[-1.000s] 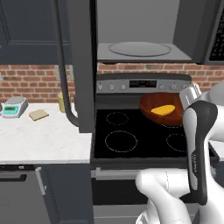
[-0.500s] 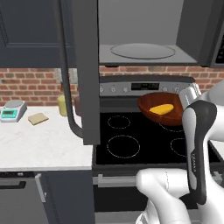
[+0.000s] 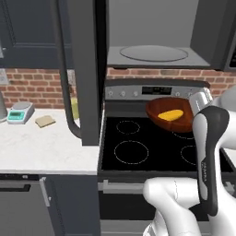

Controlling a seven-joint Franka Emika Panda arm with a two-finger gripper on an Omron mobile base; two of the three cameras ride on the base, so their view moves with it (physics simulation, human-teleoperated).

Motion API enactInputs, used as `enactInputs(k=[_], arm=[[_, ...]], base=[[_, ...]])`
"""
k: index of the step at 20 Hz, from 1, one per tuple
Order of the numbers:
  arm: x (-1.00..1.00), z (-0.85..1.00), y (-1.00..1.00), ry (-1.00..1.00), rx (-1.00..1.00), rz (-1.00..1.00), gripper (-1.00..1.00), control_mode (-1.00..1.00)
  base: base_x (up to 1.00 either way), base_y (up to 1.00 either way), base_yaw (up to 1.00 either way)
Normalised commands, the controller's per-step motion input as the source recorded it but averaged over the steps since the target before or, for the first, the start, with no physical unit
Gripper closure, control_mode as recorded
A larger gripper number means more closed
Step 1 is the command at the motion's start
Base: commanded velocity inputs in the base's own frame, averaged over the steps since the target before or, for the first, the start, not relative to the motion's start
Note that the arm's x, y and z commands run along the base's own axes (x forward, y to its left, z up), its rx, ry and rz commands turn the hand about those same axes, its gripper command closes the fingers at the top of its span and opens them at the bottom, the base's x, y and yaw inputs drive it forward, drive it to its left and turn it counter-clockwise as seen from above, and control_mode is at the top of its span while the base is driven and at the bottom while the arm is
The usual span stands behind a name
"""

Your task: Pick the corn from the sink and place it in the bowl. Then pick the bowl and place it in the microwave. Then close the microwave door and press the start button.

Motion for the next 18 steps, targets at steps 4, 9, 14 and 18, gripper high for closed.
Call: enactInputs(k=[4, 9, 14, 18], arm=[[0.00, 0.00, 0.00, 0.00, 0.00, 0.00, 1.00, 1.00], [0.00, 0.00, 0.00, 0.00, 0.00, 0.00, 1.00, 1.00], [0.00, 0.00, 0.00, 0.00, 0.00, 0.00, 1.00, 1.00], [0.00, 0.00, 0.00, 0.00, 0.00, 0.00, 1.00, 1.00]], base=[[0.00, -0.57, 0.07], [0.04, -0.67, 0.08], [-0.08, -0.71, 0.03], [0.00, -0.56, 0.01]])
